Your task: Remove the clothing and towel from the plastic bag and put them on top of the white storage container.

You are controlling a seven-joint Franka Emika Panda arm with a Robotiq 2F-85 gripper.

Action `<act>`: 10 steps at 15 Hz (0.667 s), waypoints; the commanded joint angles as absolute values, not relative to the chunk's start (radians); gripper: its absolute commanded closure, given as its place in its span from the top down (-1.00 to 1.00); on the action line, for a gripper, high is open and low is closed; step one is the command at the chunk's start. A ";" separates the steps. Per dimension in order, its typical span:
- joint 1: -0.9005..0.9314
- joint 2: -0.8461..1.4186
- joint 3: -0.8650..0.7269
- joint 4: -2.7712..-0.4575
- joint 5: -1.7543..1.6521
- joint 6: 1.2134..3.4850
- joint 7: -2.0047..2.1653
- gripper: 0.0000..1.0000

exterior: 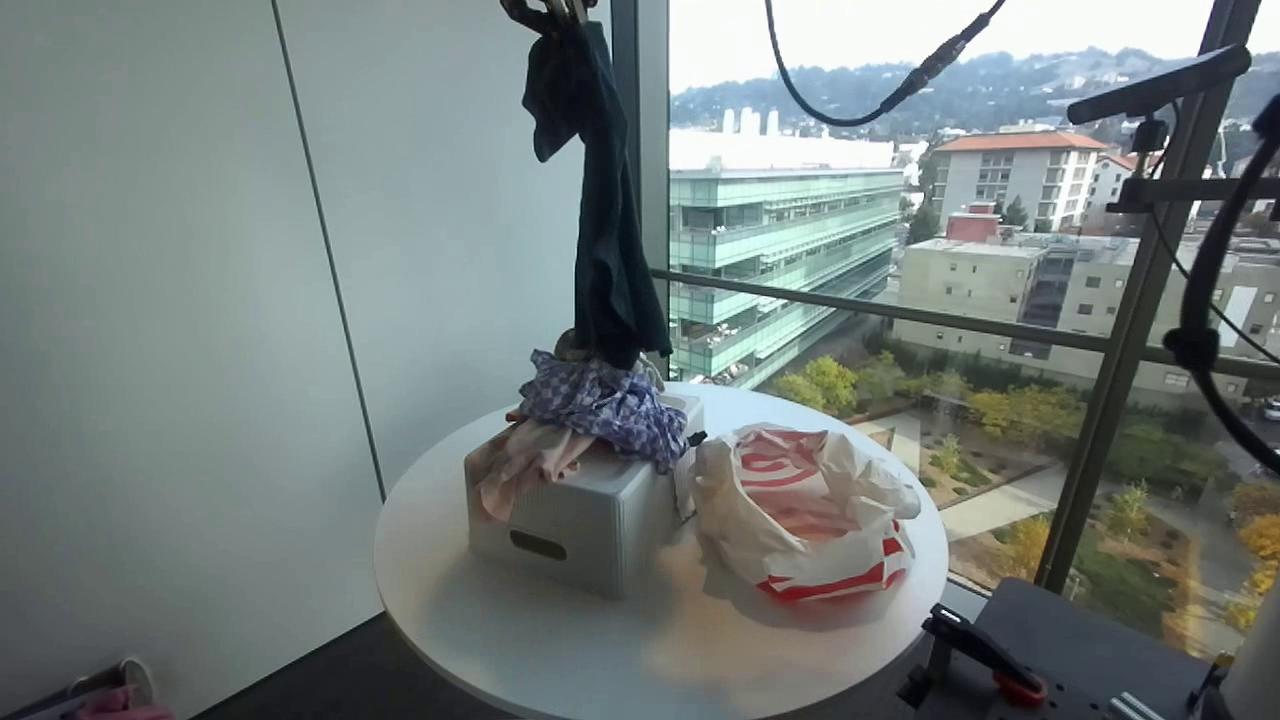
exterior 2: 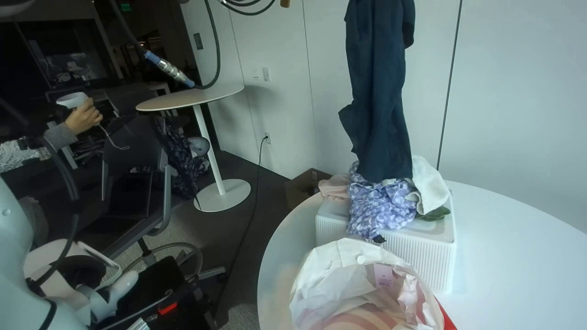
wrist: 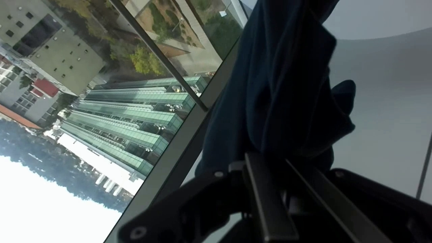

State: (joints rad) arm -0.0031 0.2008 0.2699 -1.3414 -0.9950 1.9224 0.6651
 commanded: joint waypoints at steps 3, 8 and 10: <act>-0.044 0.391 0.242 -1.204 -0.742 2.104 0.410 -0.94; -0.098 0.414 0.251 -1.276 -0.601 2.077 0.282 -0.94; -0.114 0.441 0.251 -1.299 -0.563 2.077 0.235 -0.94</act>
State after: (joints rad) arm -0.0825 0.4205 0.2336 -1.2787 -0.6194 2.0813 0.3135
